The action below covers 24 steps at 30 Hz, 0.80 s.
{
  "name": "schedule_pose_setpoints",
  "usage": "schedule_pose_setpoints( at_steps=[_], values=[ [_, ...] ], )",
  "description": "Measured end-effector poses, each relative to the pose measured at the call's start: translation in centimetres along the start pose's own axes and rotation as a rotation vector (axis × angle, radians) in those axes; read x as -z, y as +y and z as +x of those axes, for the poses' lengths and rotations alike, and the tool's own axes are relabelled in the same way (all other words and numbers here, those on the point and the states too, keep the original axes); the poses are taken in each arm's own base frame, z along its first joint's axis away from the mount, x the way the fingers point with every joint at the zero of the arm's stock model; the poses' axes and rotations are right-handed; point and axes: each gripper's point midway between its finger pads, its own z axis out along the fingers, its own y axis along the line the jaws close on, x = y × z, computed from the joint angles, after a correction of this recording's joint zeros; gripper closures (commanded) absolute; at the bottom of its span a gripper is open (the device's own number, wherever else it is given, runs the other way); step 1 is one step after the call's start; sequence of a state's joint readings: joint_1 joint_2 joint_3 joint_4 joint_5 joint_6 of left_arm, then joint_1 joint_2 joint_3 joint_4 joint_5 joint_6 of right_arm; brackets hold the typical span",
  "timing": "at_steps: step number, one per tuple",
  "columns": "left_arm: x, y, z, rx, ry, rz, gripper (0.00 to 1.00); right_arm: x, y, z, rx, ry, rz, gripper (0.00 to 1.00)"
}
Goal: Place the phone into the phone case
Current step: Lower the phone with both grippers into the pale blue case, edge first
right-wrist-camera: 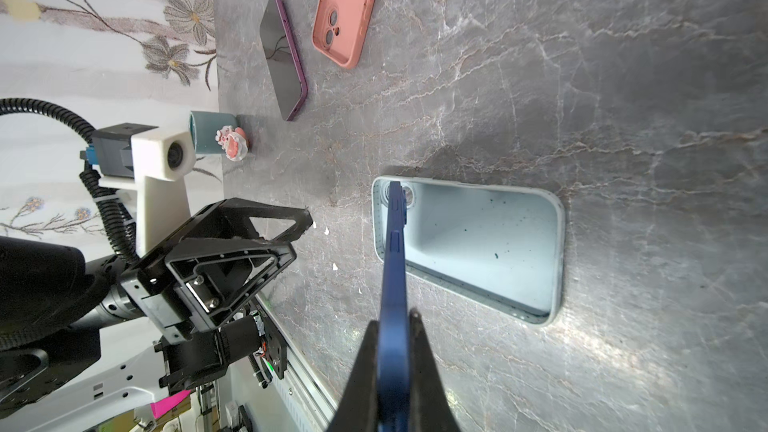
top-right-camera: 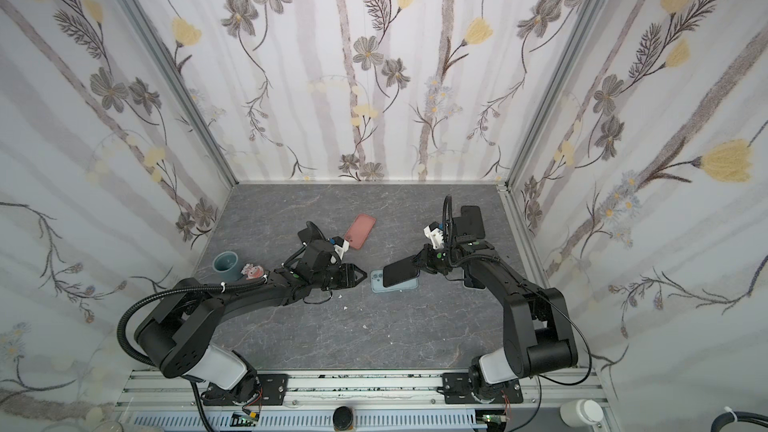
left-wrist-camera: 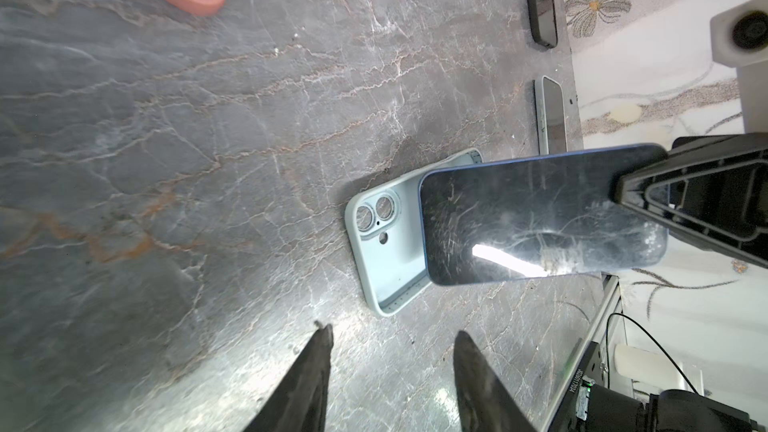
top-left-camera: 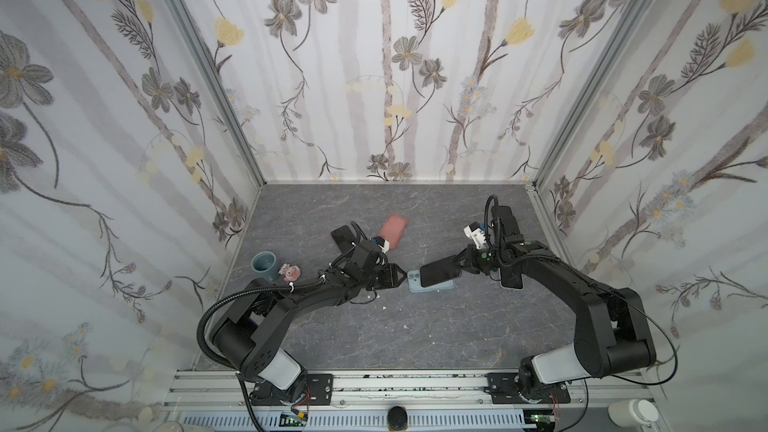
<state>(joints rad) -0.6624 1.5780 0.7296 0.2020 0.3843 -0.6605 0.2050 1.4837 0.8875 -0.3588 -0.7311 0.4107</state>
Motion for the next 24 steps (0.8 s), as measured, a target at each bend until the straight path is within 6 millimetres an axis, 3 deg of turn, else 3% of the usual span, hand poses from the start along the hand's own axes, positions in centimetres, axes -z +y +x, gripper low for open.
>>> schedule_pose_setpoints(
  at_steps=[8, 24],
  values=[
    [-1.8, 0.6, 1.0, 0.012, 0.057, -0.005, 0.53, -1.2, -0.1, 0.7, -0.016, 0.032, -0.052, 1.0],
    [-2.9, 1.2, 1.5, 0.022, 0.087, -0.017, 0.54, -3.1, 0.2, 1.5, -0.029, 0.069, -0.102, 1.0]
  ],
)
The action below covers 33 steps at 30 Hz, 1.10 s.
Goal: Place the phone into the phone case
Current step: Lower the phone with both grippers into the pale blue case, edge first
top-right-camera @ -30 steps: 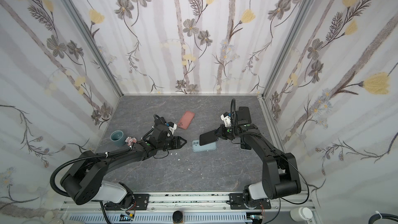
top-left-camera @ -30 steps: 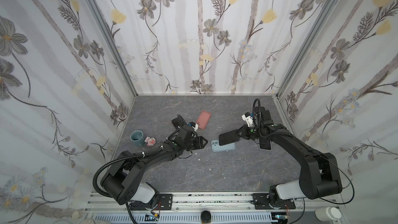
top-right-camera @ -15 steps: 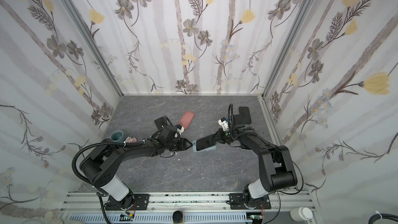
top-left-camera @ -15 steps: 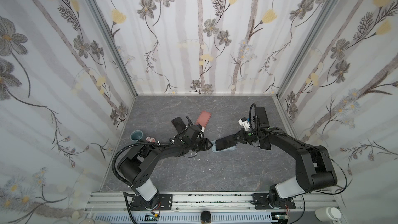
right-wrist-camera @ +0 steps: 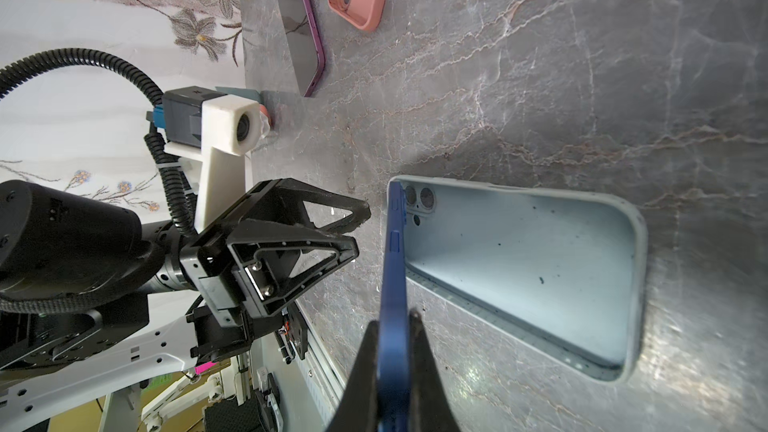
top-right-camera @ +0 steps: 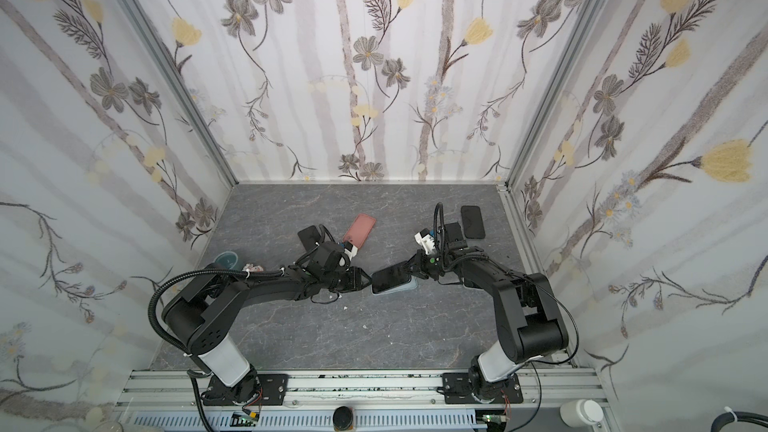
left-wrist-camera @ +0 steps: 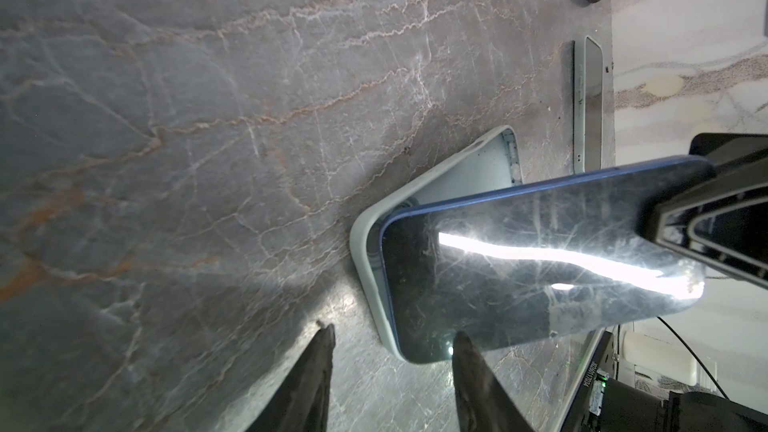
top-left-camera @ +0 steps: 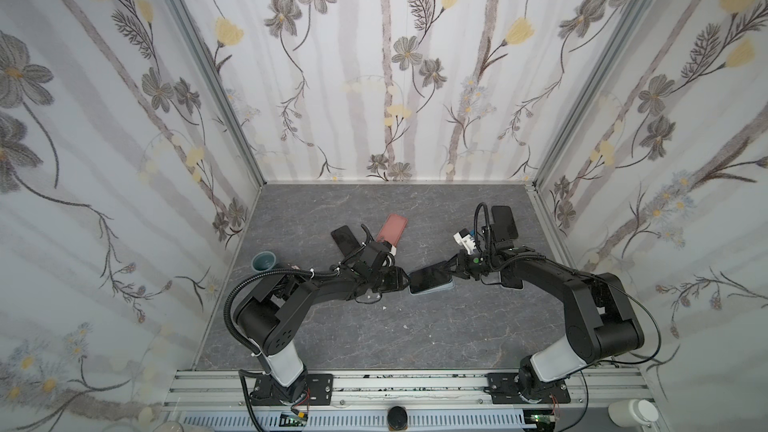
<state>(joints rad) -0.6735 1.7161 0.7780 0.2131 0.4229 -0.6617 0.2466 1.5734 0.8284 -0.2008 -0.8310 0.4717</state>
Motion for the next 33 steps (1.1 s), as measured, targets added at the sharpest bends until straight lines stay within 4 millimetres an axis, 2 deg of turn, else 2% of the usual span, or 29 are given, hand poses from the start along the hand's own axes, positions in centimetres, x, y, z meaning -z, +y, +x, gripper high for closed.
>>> schedule_pose_setpoints(
  at_steps=[12, 24, 33],
  values=[
    [-1.2, 0.4, 0.3, 0.011, 0.035, -0.001, 0.57, -1.4, -1.0, 0.1, -0.033, 0.039, -0.032, 1.0],
    [-1.5, -0.1, 0.3, 0.002, 0.041, 0.008, 0.57, -0.9, -1.2, 1.9, -0.027, 0.01, -0.051, 1.0],
    [-1.3, 0.2, 0.7, 0.008, 0.026, 0.009, 0.58, -1.7, -2.1, 2.1, -0.054, 0.014, -0.081, 0.97]
  ],
)
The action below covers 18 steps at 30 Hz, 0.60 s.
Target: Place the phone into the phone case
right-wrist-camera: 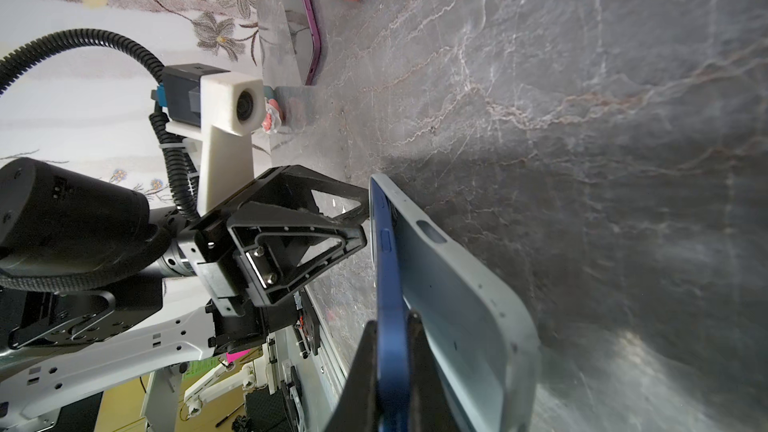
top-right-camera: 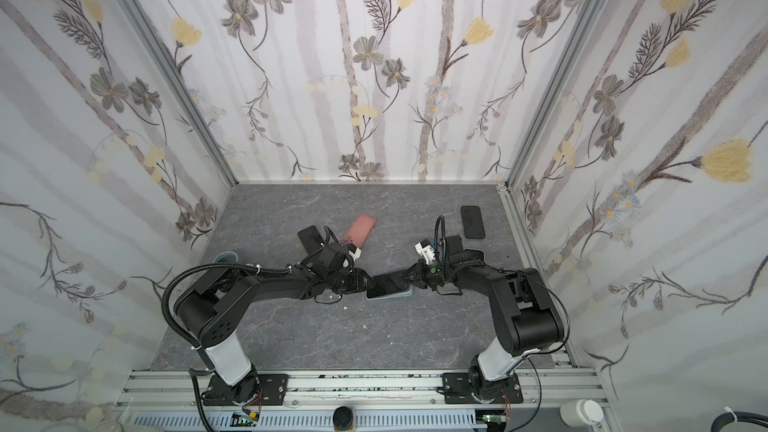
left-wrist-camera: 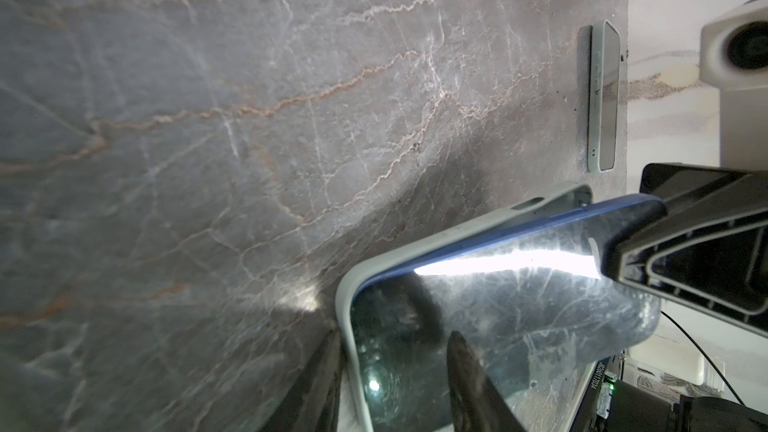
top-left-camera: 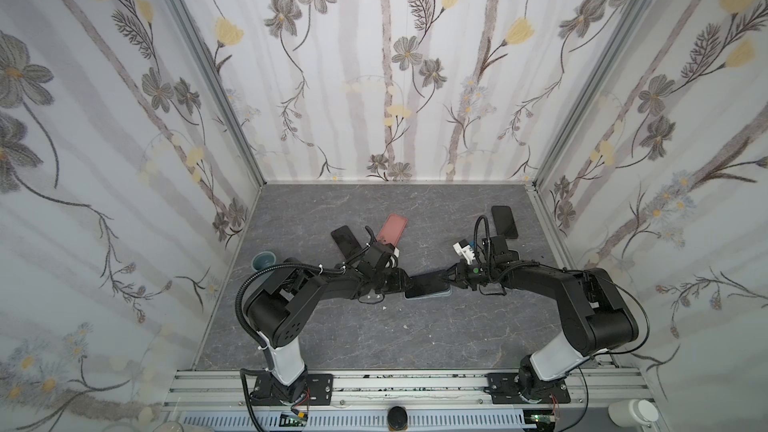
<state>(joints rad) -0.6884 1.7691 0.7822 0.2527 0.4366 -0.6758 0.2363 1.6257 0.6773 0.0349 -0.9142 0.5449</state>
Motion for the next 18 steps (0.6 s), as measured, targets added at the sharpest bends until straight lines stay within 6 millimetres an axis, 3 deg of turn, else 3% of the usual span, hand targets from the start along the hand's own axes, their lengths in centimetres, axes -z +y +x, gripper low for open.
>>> schedule_pose_setpoints(
  at_steps=[10, 18],
  values=[
    [0.2, -0.3, 0.0, -0.004, -0.022, -0.002, 0.58, -0.2, -0.6, -0.1, -0.015, -0.005, 0.008, 0.87],
    [0.2, -0.7, 0.3, -0.009, -0.016, 0.007, 0.57, 0.6, -3.8, -0.2, -0.05, -0.064, 0.209, 0.69]
  ],
)
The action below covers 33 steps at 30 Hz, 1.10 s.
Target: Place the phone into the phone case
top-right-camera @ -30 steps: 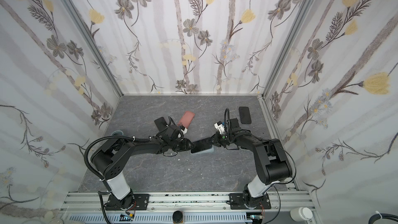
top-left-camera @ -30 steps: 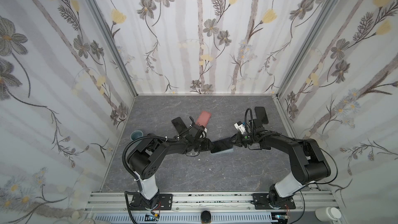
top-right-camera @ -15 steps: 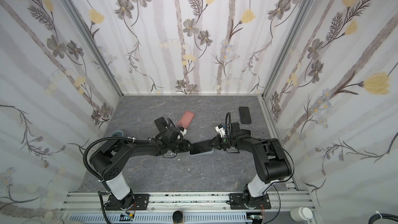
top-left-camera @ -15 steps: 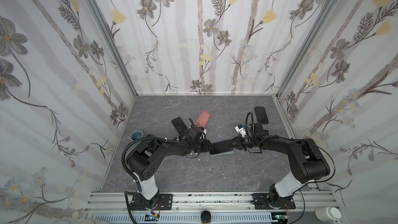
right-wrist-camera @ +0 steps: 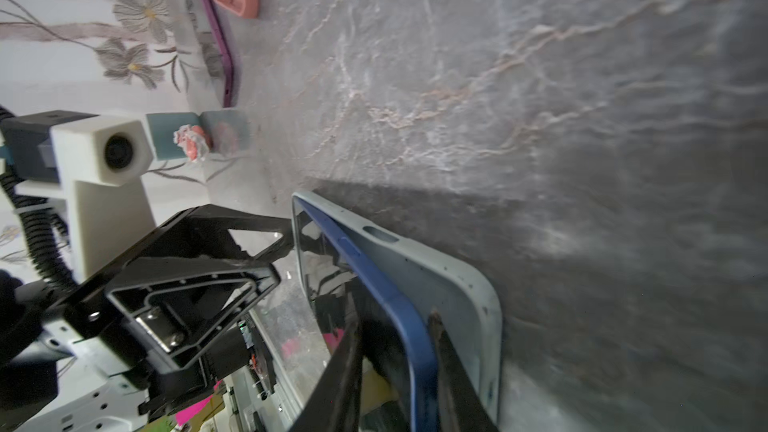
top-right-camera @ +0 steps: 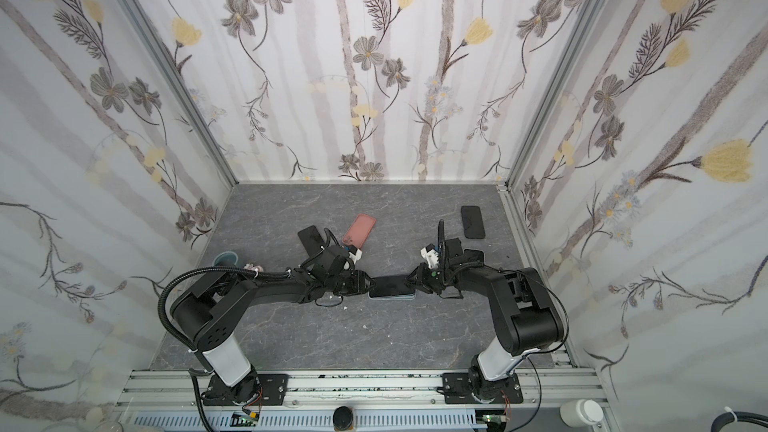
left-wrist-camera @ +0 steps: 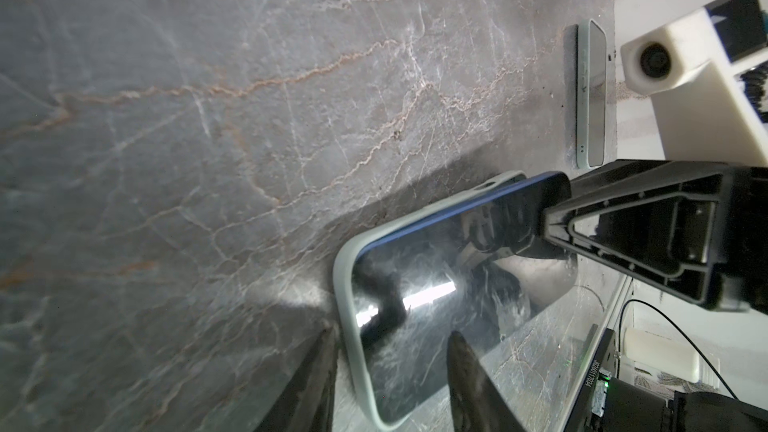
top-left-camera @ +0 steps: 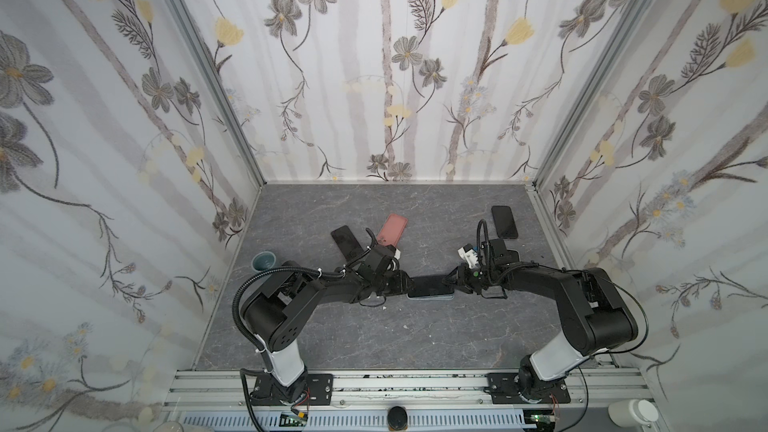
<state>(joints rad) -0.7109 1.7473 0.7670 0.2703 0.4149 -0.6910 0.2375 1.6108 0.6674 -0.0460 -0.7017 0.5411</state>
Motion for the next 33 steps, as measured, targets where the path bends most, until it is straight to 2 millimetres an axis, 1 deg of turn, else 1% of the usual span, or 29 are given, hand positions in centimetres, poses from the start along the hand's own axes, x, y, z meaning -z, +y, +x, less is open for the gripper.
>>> schedule_pose_setpoints(
  at_steps=[3, 6, 10, 13, 14, 17, 20, 22, 26, 28, 31, 33],
  values=[
    [0.0, 0.0, 0.0, 0.001, 0.002, -0.001, 0.57, 0.2, -0.5, 0.1, -0.005, -0.009, 0.046, 0.65],
    [0.0, 0.1, 0.1, 0.002, 0.004, -0.004, 0.58, 0.8, 0.0, -0.3, 0.015, -0.031, 0.067, 0.61],
    [0.1, 0.1, 0.1, 0.004, 0.006, -0.007, 0.59, 1.4, 0.7, -0.7, 0.042, -0.051, 0.097, 0.57],
    [0.1, 0.3, 0.2, 0.004, 0.009, -0.015, 0.62, 2.0, 1.4, -1.1, 0.067, -0.065, 0.108, 0.56],
    [0.1, 0.4, 0.2, 0.002, 0.008, -0.021, 0.65, 2.2, 1.4, -1.2, 0.07, -0.072, 0.121, 0.55],
    [0.1, 0.5, 0.1, 0.0, 0.008, -0.035, 0.65, 2.8, 0.9, -1.1, 0.069, -0.073, 0.171, 0.55],
    [0.1, 0.6, 0.1, -0.005, 0.011, -0.049, 0.66, 3.4, 1.0, -1.7, 0.091, -0.098, 0.199, 0.58],
    [0.1, 0.7, 0.3, -0.019, 0.012, -0.062, 0.66, 3.6, 0.7, -1.5, 0.094, -0.097, 0.22, 0.61],
    [0.0, 1.1, 0.7, -0.031, 0.022, -0.091, 0.67, 3.7, 0.1, -0.9, 0.089, -0.079, 0.242, 0.71],
    [0.0, 1.1, 0.7, -0.044, 0.021, -0.097, 0.67, 3.5, -0.4, -0.5, 0.09, -0.069, 0.242, 0.75],
    [0.0, 1.2, 0.7, -0.047, 0.018, -0.103, 0.68, 3.0, -1.4, 0.7, 0.066, -0.03, 0.255, 0.79],
    [-0.1, 1.1, 0.7, -0.051, 0.015, -0.104, 0.68, 2.8, -1.4, 1.0, 0.065, -0.02, 0.247, 0.8]
  ],
)
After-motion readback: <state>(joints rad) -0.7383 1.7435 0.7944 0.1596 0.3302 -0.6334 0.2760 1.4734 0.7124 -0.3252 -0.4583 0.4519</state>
